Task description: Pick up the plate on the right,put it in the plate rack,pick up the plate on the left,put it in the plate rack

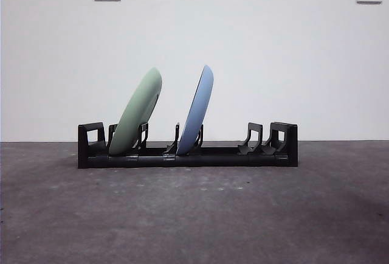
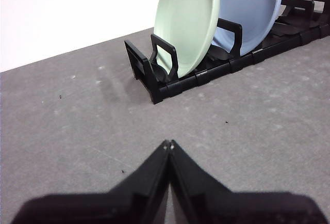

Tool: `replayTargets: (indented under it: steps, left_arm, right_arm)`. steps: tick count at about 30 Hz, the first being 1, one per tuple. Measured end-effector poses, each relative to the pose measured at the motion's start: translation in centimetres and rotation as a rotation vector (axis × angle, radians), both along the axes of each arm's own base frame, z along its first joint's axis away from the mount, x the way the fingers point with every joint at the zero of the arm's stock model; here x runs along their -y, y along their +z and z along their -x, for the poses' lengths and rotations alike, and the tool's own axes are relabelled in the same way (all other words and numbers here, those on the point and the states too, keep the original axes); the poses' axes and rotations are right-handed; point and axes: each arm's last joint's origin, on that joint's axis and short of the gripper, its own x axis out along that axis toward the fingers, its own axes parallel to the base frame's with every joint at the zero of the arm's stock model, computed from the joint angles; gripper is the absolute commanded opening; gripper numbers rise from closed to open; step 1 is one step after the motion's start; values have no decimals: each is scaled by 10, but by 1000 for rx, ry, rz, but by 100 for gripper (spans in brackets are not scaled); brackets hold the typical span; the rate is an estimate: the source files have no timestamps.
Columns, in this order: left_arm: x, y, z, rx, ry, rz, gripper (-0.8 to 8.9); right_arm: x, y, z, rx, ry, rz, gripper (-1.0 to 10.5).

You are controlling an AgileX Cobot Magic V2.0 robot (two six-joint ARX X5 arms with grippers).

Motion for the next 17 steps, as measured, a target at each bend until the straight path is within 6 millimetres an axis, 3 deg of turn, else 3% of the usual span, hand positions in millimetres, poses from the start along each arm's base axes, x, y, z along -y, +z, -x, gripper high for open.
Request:
replayTargets:
  steps: [17]
  left_arm:
    - [0,-2,-1,-20,0,-1,-4]
  right_arm:
    - [0,0,0,-1,0,0,2]
